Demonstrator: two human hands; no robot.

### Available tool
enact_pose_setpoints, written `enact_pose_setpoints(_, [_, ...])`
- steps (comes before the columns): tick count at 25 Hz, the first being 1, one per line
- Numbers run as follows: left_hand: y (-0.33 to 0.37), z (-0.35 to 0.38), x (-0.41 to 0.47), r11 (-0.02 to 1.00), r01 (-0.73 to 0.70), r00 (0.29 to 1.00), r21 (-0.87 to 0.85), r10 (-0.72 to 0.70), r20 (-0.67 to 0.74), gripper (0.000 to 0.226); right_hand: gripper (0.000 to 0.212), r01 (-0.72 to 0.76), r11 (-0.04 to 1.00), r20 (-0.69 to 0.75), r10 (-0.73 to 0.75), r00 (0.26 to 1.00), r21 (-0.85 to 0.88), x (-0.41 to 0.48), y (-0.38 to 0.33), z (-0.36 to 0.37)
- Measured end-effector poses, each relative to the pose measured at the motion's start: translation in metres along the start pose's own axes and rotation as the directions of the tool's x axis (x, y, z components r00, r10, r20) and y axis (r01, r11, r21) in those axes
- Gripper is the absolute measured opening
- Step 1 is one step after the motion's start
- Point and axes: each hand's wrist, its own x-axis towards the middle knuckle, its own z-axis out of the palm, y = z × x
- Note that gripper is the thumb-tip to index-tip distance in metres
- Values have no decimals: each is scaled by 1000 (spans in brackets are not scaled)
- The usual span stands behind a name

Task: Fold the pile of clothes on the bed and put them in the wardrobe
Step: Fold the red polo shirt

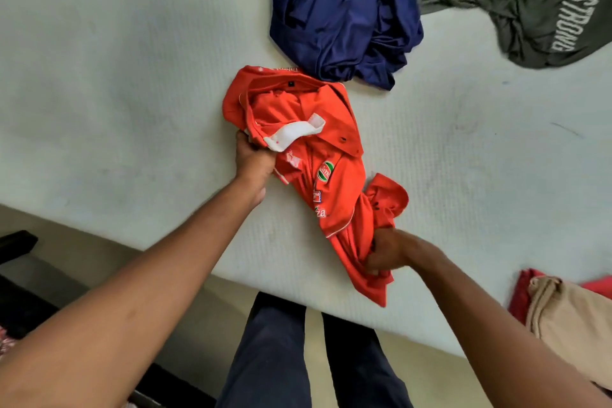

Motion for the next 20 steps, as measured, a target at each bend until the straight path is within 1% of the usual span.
enact_pose_setpoints(1, [0,0,-3,1000,6,1000,-8,-6,3,69,27,11,997,11,-10,1000,-76,-2,-4,-18])
enact_pose_setpoints(2, [3,2,-6,999,16,1000,-28,-16,14,59,36,23,993,-76,-32,997,-116,-7,-9,-39])
enact_pose_setpoints(3, [7,3,-9,998,30,999,-56,-29,22,49,42,47,997,-268,-61,961,-61,-15,-17,-60])
enact_pose_setpoints(4, [13,5,-12,994,43,999,-98,-40,35,39,44,108,989,-491,-46,870,100,-21,-26,-79])
enact_pose_setpoints(5, [15,5,-14,987,56,998,-147,-50,46,30,44,248,925,-653,1,757,289,-27,-36,-96])
enact_pose_setpoints(6, [16,5,-17,979,66,996,-193,-53,69,26,45,417,791,-715,36,699,447,-26,-48,-114])
enact_pose_setpoints(7, [18,5,-23,970,75,994,-229,-54,93,25,49,550,622,-719,28,695,557,-23,-61,-130])
enact_pose_setpoints(8, [18,6,-32,968,79,992,-237,-54,113,26,55,613,480,-699,1,715,627,-17,-74,-141])
enact_pose_setpoints(9, [16,6,-40,970,74,991,-233,-45,128,27,60,616,431,-678,-15,735,659,-6,-84,-146])
enact_pose_setpoints(10, [15,5,-49,971,65,989,-231,-31,146,29,61,587,477,-660,-19,751,654,5,-90,-147])
enact_pose_setpoints(11, [11,3,-58,969,63,986,-237,-24,165,31,55,537,561,-641,-14,767,630,13,-94,-143])
enact_pose_setpoints(12, [7,2,-63,967,76,984,-241,-33,177,29,39,485,640,-626,-8,780,596,19,-94,-134])
enact_pose_setpoints(13, [2,0,-67,968,97,983,-230,-57,174,25,21,471,667,-616,-22,787,577,22,-91,-122])
enact_pose_setpoints(14, [-5,-1,-71,975,111,983,-190,-80,165,22,11,494,653,-624,-42,780,574,23,-87,-109])
enact_pose_setpoints(15, [-14,-3,-73,985,103,984,-135,-81,158,28,9,541,620,-651,-63,757,569,20,-82,-95])
enact_pose_setpoints(16, [-23,-6,-78,996,73,987,-51,-65,149,36,9,576,596,-676,-73,733,560,17,-74,-77])
enact_pose_setpoints(17, [-33,-9,-84,997,39,989,67,-48,141,39,10,599,580,-695,-76,715,552,14,-64,-58])
enact_pose_setpoints(18, [-41,-13,-92,979,9,991,203,-35,127,40,14,601,578,-699,-72,712,553,10,-50,-38])
enact_pose_setpoints(19, [-49,-16,-101,936,-25,990,350,-25,138,44,15,584,587,-687,-63,724,561,7,-32,-16])
enact_pose_setpoints(20, [-61,-22,-108,862,-67,985,502,-22,170,51,13,547,610,-657,-57,752,573,3,-14,3])
